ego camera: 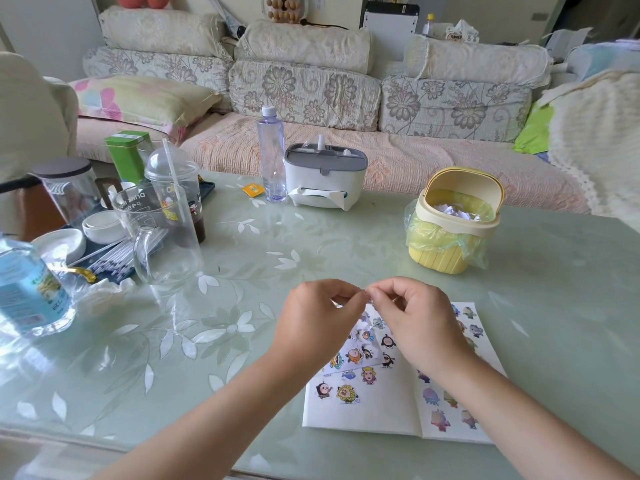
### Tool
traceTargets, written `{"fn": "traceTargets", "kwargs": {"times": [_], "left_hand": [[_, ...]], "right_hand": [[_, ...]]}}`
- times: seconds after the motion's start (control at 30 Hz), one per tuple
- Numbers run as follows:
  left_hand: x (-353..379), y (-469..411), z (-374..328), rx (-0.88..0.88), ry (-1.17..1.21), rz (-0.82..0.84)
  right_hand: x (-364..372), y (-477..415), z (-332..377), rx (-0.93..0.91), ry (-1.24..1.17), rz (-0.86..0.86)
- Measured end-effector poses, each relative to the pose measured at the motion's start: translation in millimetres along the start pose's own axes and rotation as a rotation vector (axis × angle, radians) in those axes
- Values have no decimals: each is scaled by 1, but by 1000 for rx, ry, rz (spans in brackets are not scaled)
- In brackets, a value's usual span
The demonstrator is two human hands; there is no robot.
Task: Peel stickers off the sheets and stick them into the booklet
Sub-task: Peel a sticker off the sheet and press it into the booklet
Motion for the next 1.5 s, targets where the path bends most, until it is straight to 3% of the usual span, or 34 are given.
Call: {"fn": "traceTargets", "kwargs": {"times": [0.13, 0.4, 0.7, 0.93, 1.13, 1.5], "left_hand": [[2, 1, 5, -103, 70, 26], [4, 2, 7, -79, 89, 18], [9, 4, 5, -67, 120, 25], [14, 6, 12, -221, 255, 45], [19, 7, 10, -254, 403, 103], [17, 6, 14, -262, 400, 97]], "right_hand": [[-3, 0, 8, -100, 70, -27], [-1, 4, 17, -186, 110, -32], [-1, 5, 14, -44, 28, -6], [1, 4, 1, 146, -89, 32], [-5, 1, -1, 169, -96, -11], [-8, 1, 5, 88, -32, -22]]}}
Point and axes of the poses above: each hand's wrist, its own y-axis away from the middle knuckle, its own x-axis out of the palm, z = x × y, the point moved 10 cm from there along -y, towards the middle knuckle, and after that the axes turned 12 degrees about -z, right-handed, at the moved point
